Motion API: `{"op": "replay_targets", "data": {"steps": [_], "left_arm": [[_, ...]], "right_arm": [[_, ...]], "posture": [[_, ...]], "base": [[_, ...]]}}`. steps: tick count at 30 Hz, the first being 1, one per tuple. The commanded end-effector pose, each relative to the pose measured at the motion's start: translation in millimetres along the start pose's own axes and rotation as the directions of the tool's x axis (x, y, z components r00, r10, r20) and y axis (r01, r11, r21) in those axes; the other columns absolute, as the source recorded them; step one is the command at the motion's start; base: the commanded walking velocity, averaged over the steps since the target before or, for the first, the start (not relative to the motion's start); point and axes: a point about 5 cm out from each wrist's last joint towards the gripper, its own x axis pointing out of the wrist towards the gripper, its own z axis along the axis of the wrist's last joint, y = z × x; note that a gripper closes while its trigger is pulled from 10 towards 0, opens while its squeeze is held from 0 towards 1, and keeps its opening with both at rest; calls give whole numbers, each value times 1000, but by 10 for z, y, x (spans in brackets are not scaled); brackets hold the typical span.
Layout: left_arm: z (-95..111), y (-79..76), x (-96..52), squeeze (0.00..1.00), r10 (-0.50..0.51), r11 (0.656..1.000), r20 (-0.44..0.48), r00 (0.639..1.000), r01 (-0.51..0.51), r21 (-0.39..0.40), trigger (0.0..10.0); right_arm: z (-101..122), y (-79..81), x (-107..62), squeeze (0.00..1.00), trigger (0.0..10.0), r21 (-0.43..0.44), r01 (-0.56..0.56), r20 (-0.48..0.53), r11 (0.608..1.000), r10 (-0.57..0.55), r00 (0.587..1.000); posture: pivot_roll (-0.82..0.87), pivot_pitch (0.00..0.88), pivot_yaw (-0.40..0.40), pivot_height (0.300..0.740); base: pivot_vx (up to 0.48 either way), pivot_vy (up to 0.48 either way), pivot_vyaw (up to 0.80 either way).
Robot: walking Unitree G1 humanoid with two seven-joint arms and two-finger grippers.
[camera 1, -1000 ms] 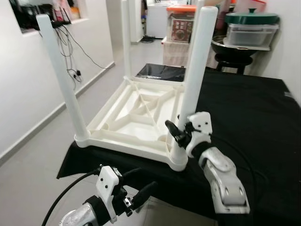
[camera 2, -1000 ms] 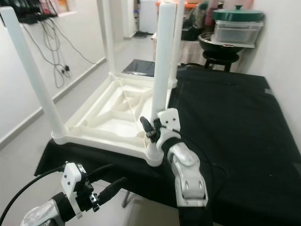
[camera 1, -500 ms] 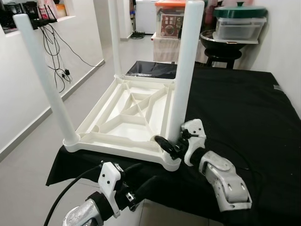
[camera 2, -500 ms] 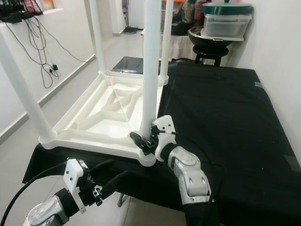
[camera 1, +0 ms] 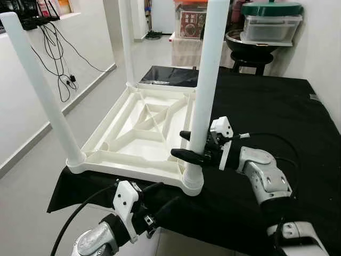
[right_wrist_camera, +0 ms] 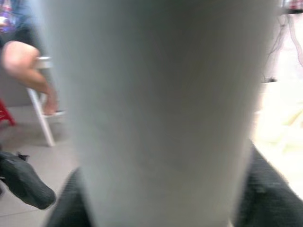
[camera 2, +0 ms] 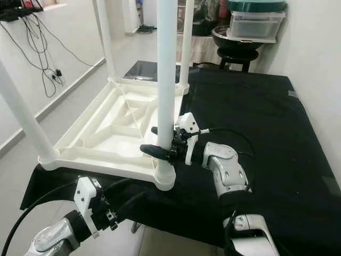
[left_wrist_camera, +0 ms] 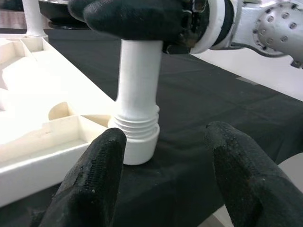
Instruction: Building children table
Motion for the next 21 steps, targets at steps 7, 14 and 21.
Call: {"op": "replay_targets", "data": {"steps": [7,14,21], "left_arm": [[-18,-1,12,0,-2,1000,0,1000,2,-25,10000],[-18,-7,22,0,-5,1000,1,1000,6,-28,10000],[17,17,-15,0,4,999,12,1000,-3,-33,10000]], "right_arm": [[86,-84,-18,0,0,7,-85,54,996,84,995],[-6,-67,-90,0,0,-33,-29,13,999,30,999],[-552,440,30,0,0,22,638,-107,770,-632,767]], "posture": [[31,0,-16,740],[14,0,-23,740],[-12,13,-10,740]], "base": [[0,0,0],[0,0,0],[0,0,0]]}}
